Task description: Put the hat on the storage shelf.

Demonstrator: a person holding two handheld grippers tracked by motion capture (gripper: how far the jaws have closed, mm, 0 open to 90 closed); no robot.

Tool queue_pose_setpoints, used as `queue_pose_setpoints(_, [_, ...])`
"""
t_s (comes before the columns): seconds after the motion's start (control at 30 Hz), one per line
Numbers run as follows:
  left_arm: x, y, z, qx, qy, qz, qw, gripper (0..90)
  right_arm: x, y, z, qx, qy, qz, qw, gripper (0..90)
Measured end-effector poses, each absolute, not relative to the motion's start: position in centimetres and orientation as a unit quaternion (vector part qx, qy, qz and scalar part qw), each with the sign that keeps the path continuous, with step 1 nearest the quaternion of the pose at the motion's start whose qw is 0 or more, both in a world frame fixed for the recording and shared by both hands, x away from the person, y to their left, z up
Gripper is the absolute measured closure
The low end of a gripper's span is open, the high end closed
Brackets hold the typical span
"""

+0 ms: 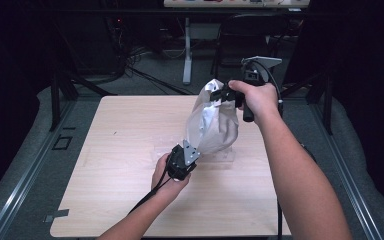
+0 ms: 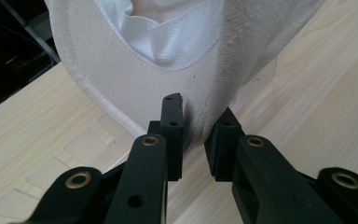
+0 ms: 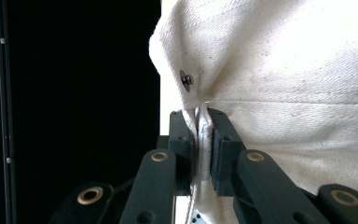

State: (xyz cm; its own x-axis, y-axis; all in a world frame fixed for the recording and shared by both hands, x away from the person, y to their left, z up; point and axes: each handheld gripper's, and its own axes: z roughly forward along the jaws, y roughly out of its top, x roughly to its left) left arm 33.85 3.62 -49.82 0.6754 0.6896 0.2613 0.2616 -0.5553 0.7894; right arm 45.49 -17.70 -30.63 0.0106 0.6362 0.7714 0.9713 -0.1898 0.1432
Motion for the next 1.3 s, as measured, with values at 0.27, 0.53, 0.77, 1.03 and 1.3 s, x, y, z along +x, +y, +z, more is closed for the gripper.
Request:
queue_pose_setpoints(0.27, [34.5, 5.1, -50.2, 0.827, 0.270, 0.272, 0.412, 82.1, 45.5, -17.1, -30.3, -0.670, -0.601, -0.374, 0.224, 81.7])
queue_pose_setpoints(0.53, [35.0, 6.4, -50.6, 0.819, 0.258, 0.249, 0.448, 82.9, 45.5, -16.8, -30.5, -0.668, -0.603, -0.375, 0.224, 81.6])
queue_pose_setpoints(0.77, [35.7, 7.2, -51.0, 0.816, 0.234, 0.231, 0.476, 83.8, 45.6, -16.4, -30.6, -0.663, -0.607, -0.377, 0.223, 81.6])
queue_pose_setpoints(1.03, [36.1, 8.1, -51.3, 0.811, 0.221, 0.221, 0.494, 84.5, 45.8, -16.0, -31.1, -0.660, -0.608, -0.378, 0.228, 81.5])
queue_pose_setpoints(1.3, [36.1, 8.1, -51.2, 0.806, 0.209, 0.215, 0.510, 85.4, 46.0, -15.4, -31.3, -0.654, -0.612, -0.383, 0.225, 80.9])
